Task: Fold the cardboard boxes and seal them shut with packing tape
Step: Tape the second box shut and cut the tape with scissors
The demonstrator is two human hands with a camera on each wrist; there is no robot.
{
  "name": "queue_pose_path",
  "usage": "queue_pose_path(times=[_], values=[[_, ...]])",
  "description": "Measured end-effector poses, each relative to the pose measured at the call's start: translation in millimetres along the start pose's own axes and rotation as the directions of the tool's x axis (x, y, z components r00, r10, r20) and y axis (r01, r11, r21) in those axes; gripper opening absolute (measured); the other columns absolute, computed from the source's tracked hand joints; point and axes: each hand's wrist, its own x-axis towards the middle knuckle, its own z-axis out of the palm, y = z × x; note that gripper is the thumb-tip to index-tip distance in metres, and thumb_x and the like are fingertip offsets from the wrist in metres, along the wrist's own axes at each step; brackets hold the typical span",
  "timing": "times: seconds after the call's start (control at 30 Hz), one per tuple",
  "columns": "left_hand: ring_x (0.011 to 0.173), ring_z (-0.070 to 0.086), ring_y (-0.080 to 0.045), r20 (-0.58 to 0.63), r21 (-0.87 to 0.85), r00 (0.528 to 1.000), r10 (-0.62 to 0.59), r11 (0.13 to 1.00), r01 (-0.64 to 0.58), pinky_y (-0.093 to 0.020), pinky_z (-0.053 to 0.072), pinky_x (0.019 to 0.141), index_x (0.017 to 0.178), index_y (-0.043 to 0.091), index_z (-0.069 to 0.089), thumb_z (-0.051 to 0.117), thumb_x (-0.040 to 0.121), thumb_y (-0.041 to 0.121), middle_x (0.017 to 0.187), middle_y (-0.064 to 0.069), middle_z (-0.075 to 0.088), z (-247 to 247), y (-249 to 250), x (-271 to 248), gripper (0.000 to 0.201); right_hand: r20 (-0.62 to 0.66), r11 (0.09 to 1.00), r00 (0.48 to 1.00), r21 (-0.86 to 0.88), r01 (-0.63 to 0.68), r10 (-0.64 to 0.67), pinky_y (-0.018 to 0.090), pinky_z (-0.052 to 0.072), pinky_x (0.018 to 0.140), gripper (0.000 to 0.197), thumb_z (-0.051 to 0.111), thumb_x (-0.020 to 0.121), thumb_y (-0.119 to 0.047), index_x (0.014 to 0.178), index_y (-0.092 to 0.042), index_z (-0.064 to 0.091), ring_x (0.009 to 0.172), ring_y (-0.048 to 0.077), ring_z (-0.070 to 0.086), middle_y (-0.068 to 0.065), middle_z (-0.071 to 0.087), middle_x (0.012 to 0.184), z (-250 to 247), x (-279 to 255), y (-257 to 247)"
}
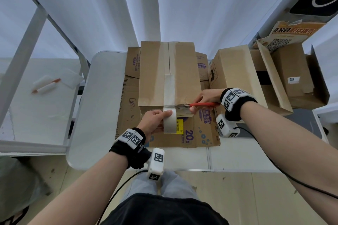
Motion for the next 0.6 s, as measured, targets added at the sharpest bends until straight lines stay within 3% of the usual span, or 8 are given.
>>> queue_pose_path(times=[0.1,0.3,0.43,0.5,0.6], values=[[0.101,0.070,-0.033,0.006,0.013,1.000,0.006,1.000,-0.006,-0.041,0.058,0.088,0.077,0.016,0.056,0.071,0.089,0.032,0.108,-0.018,0.072,0.1,1.1,-0.4,0.026,-0.036,0.999,0.999,-0.046,0.015,-0.017,0.021,0.032,0.051,0.045,0.075,0.074,-0.060,0.099,-0.023,0.078,0.052,0.011,0.039,-0.003,0.047,0.060,2.0,1.2,3.9],[0.099,0.071,-0.031,0.015,0.029,1.000,-0.008,1.000,0.008,-0.041,0.059,0.088,0.086,0.013,0.059,0.070,0.090,0.033,0.107,-0.015,0.073,-1.8,1.3,2.6,0.023,-0.054,0.997,0.998,-0.068,0.035,-0.039,0.026,0.029,0.055,0.048,0.076,0.067,-0.066,0.093,-0.025,0.080,0.055,0.013,0.036,-0.005,0.046,0.059,5.4,2.3,5.9],[0.100,0.071,-0.030,0.014,0.035,0.999,-0.032,0.999,0.031,-0.038,0.059,0.086,0.111,0.000,0.064,0.070,0.090,0.032,0.108,-0.015,0.073,0.7,3.0,3.6,0.039,-0.034,0.996,0.999,-0.093,0.005,-0.009,0.024,0.033,0.056,0.041,0.070,0.074,-0.069,0.083,-0.029,0.078,0.054,0.012,0.041,-0.006,0.048,0.059,4.8,-0.7,2.8],[0.100,0.071,-0.030,0.007,0.029,0.999,-0.037,0.999,0.037,-0.036,0.059,0.083,0.115,-0.002,0.064,0.070,0.090,0.031,0.107,-0.014,0.074,2.1,3.5,1.9,0.042,-0.006,0.994,1.000,-0.112,-0.017,0.016,0.021,0.033,0.052,0.043,0.067,0.077,-0.068,0.088,-0.028,0.077,0.050,0.009,0.041,-0.007,0.048,0.056,3.1,-1.6,-0.8],[0.098,0.071,-0.029,0.003,0.018,0.999,-0.037,0.999,0.037,-0.034,0.059,0.079,0.118,-0.001,0.064,0.070,0.090,0.030,0.106,-0.014,0.074,2.6,4.1,0.3,0.042,0.014,0.993,0.999,-0.113,-0.038,0.040,0.021,0.033,0.050,0.059,0.067,0.069,-0.074,0.095,-0.023,0.078,0.049,0.010,0.040,-0.007,0.046,0.055,1.8,-1.3,-3.8]])
